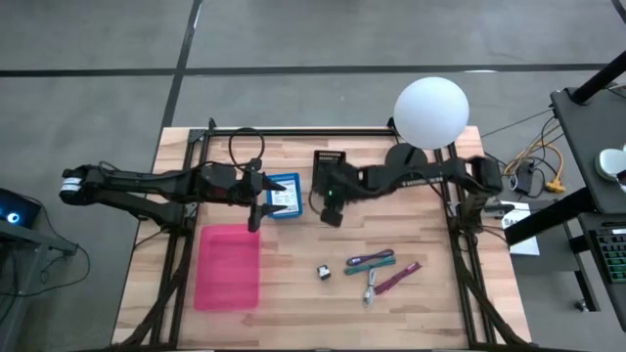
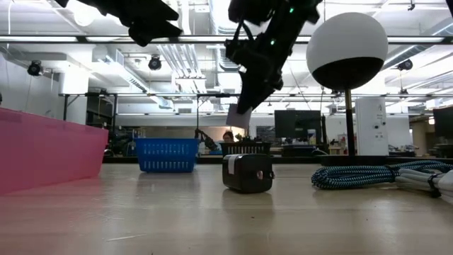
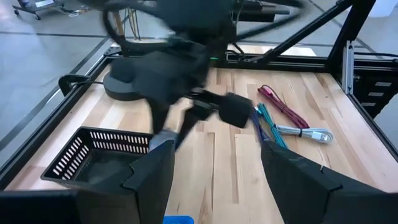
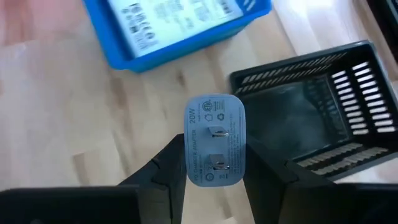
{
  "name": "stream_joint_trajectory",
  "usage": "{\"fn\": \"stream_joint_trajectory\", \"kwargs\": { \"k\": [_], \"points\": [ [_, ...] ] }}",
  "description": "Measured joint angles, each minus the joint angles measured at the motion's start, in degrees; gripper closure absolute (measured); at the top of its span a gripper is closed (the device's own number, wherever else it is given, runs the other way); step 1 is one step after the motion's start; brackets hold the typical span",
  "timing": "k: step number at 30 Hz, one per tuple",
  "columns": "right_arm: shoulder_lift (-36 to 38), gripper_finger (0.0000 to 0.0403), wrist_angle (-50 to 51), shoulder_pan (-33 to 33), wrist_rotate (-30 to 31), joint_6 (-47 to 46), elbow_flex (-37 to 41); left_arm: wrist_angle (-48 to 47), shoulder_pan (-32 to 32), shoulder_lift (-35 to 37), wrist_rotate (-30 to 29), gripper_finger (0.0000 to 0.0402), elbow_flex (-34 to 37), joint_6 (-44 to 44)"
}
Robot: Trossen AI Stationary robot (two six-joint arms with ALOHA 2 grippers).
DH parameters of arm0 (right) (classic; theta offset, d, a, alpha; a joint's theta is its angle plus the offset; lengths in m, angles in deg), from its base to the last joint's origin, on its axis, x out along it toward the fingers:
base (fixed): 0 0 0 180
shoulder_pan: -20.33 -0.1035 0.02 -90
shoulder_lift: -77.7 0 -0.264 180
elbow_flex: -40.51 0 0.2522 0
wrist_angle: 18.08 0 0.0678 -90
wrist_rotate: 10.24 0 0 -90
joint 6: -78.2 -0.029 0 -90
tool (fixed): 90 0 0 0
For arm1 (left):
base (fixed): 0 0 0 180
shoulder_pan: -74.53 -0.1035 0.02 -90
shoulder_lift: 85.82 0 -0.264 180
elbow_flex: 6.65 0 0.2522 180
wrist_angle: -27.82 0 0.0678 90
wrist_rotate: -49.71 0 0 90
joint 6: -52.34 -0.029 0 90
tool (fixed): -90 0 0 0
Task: Pick and place items into bin
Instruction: Put the white charger adapter into the black bin
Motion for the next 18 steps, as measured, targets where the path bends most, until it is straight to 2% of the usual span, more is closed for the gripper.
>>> {"fn": "stream_joint_trajectory", "kwargs": {
  "k": [3, 9, 11, 14, 18],
  "points": [
    [0.00, 0.0292, -0.70, 3.77, -3.42, 2.14, 0.04, -0.05, 0.00, 0.20, 0.01, 0.0178, -0.02, 0.02],
    [-0.02, 0.0292, -0.12, 10.45, -6.11, 6.43, 0.09, -3.68, 0.00, 0.43, -0.22, 0.0178, -0.13, 1.61],
    [-0.02, 0.0292, -0.11, 12.40, -9.18, 8.13, 0.09, -4.46, 0.00, 0.43, -0.24, 0.0178, -0.13, 2.89],
    [-0.05, 0.0289, 0.05, 14.20, -13.33, 10.28, 0.09, -5.30, 0.02, 0.43, -0.27, 0.0178, -0.13, 2.95],
    [-0.22, 0.0291, 1.19, 15.20, -13.83, 14.12, 0.15, -5.35, 0.01, 0.43, -0.31, 0.0178, -0.13, 2.94]
  ]
}}
